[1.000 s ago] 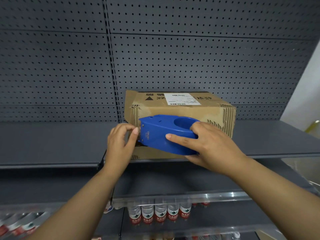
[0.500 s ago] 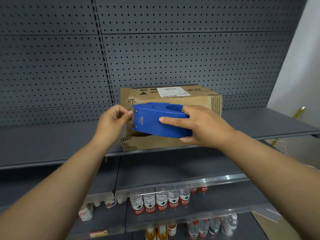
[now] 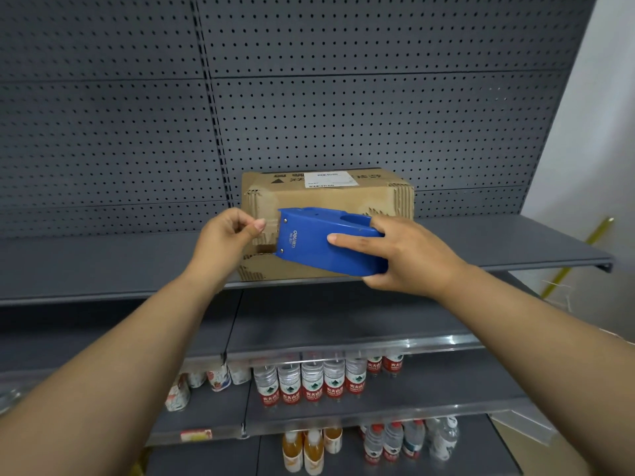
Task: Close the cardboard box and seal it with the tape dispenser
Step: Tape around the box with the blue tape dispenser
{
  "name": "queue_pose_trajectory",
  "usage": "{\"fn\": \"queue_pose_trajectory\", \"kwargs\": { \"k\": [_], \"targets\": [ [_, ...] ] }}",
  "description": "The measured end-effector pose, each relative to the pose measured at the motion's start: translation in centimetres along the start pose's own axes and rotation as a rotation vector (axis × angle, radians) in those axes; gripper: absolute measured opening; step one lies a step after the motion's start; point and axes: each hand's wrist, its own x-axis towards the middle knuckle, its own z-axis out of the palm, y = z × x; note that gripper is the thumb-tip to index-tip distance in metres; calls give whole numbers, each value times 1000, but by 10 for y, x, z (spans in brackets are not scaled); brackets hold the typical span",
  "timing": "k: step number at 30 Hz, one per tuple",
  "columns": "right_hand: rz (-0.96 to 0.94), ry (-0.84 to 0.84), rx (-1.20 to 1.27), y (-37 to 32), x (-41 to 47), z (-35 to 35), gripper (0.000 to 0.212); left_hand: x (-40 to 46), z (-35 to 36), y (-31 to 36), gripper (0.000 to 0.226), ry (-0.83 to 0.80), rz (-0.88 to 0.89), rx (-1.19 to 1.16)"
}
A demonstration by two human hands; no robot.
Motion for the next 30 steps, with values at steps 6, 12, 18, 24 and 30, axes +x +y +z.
{"fn": "queue_pose_trajectory", "kwargs": {
  "k": [6,12,18,24,30],
  "targets": [
    [-16,-8,52,3,-9,-20,83,-21,0,20,21,41,-40,-13],
    [-36,-17,74,4,-37,-30,83,-49,-4,23,21,86,-65,5],
    [-24,-66,17,10,-60,-30,85,-75,16,20,17,27,-4,166],
    [-29,-53,-53,23,-66,-14,87,-72,35,-3,14,-94,112,307],
    [-14,-81,-82,38,-57,8,87,-48,45,-30,42,-153,199,494]
  ]
}}
